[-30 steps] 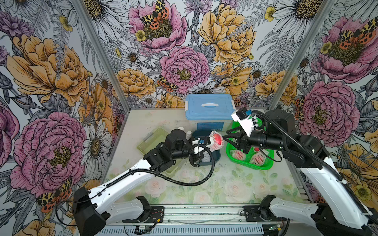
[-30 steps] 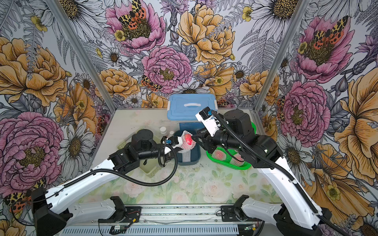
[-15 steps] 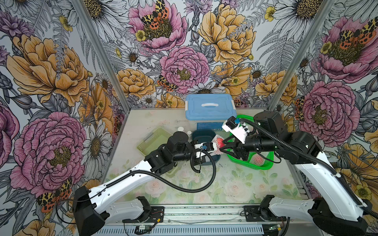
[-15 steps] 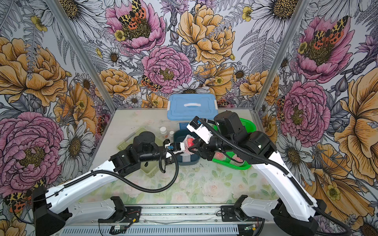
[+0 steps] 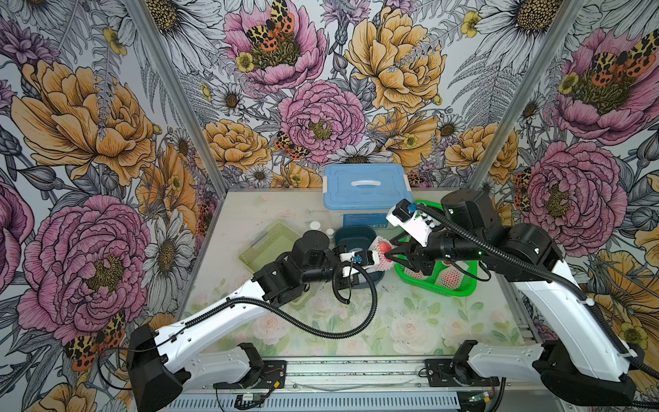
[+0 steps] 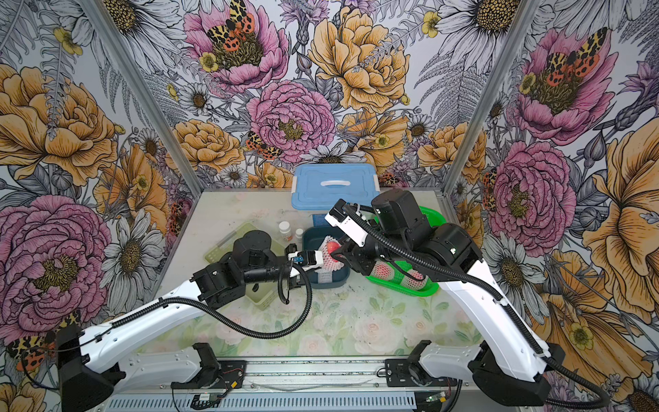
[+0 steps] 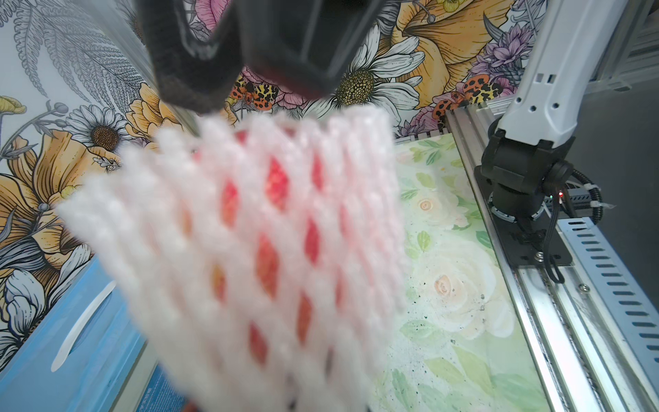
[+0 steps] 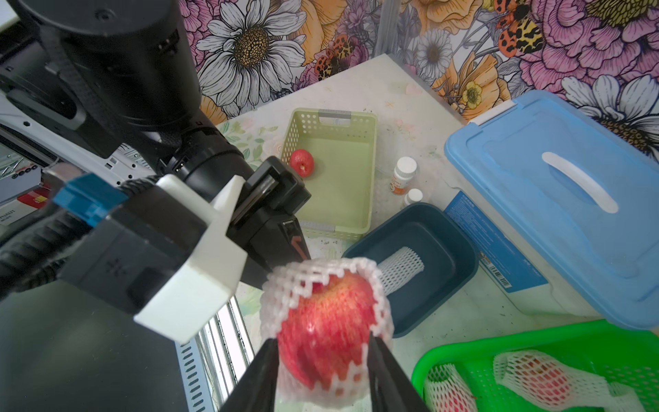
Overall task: Remove foam nets from apples
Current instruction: Remove the foam net from the apple.
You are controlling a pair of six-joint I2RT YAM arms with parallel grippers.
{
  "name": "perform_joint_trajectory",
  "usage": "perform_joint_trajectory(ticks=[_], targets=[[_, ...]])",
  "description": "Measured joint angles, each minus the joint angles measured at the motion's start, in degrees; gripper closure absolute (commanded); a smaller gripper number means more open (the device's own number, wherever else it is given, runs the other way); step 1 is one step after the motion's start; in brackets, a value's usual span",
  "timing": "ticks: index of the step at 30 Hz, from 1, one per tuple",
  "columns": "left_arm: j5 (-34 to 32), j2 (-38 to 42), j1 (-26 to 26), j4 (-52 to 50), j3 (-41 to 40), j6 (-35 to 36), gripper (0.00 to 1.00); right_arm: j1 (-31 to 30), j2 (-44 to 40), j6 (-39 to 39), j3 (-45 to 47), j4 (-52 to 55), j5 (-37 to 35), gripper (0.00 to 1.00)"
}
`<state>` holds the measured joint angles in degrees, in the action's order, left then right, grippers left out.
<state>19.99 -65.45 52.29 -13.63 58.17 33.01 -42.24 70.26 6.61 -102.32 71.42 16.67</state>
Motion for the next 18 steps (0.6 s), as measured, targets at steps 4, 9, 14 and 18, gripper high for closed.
perform_joint_trajectory(ticks=[4,9,14,18], targets=[[-0.2,0.0,0.1,0.0,0.0,0.0,1.00,-0.5,0.0,0.4,-0.2,0.2,-0.5,0.55],[-0.9,0.0,0.1,0.0,0.0,0.0,1.00,-3.3,0.9,0.7,-0.3,1.2,-1.1,0.51],[-1.6,0.0,0.1,-1.7,-0.1,0.0,1.00,-5.9,2.8,1.0,-0.6,1.4,-4.1,0.51],[-1.8,0.2,0.1,-1.6,-0.6,0.0,1.00,-6.0,3.3,1.0,-0.6,1.7,-6.4,0.50]])
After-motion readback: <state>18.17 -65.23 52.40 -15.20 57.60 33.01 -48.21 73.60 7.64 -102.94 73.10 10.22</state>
